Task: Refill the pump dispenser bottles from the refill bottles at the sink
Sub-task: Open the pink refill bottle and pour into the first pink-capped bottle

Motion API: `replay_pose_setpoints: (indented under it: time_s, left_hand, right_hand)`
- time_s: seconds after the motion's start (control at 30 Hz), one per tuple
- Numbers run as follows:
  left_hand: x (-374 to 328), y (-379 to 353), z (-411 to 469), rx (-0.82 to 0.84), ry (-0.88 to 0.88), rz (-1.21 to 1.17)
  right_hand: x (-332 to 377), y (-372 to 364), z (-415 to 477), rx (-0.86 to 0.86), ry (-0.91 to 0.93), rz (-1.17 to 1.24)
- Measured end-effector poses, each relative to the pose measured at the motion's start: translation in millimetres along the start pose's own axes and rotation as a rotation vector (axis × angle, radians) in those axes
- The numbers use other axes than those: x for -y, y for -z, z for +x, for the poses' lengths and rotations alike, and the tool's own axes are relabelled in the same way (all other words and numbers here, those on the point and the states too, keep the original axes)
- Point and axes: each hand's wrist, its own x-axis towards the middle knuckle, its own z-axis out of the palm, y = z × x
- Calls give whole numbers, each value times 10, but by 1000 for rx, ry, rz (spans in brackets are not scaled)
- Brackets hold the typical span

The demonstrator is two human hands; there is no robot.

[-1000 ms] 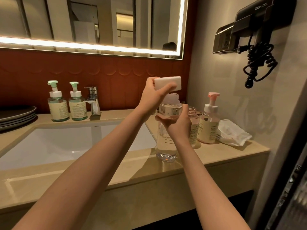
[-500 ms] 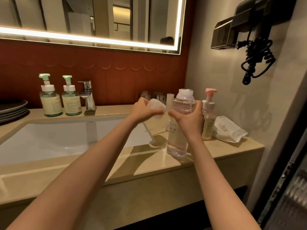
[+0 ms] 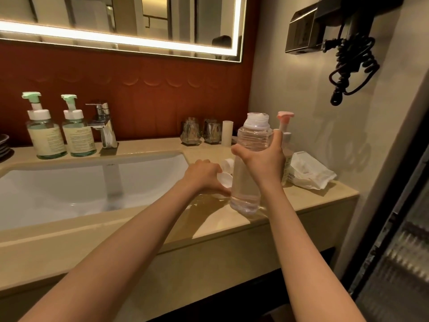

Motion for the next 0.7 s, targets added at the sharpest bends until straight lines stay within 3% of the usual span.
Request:
replay_pose_setpoints:
  time_s: [0.13,0.23,0.43,0.7]
  left_hand:
    - [1,-12,22,11,10,105]
    - [-4,67,48,2,9,40]
    - [-209,291,171,-126,-4,-358]
    - [-452,259,247,4,-47,-771]
  right_hand:
    - [10,70,5,1,-11,-13]
    - [-7,95,31,-12,-31,-30]
    - [-76,144,88,-58,-61,-48]
    - [-118,341,120,-74,-68,-54]
